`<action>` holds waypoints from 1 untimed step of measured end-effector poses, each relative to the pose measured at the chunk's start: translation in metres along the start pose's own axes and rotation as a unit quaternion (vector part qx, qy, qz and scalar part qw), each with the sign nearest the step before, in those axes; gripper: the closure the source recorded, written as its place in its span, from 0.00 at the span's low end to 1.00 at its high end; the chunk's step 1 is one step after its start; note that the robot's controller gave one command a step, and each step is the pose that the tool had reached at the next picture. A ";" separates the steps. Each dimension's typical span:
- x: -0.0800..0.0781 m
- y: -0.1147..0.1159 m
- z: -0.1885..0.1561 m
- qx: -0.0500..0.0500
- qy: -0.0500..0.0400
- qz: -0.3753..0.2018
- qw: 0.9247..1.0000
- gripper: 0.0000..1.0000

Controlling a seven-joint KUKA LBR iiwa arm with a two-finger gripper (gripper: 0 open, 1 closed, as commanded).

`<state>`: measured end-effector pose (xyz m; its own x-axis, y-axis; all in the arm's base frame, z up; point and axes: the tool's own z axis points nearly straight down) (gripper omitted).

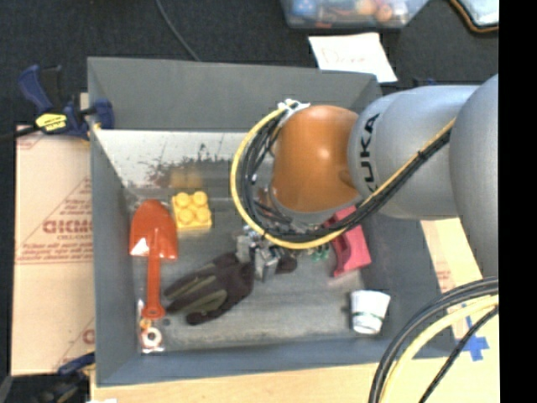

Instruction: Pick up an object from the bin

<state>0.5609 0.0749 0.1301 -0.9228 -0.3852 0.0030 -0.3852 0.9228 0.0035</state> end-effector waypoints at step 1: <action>-0.001 0.000 -0.030 0.001 -0.003 0.000 1.000 1.00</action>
Offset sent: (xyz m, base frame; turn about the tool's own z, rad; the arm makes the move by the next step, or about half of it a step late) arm 0.0007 0.0000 0.0223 0.0005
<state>0.5621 0.0749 0.1605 -0.9231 -0.3846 -0.0021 -0.3846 0.9231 0.0018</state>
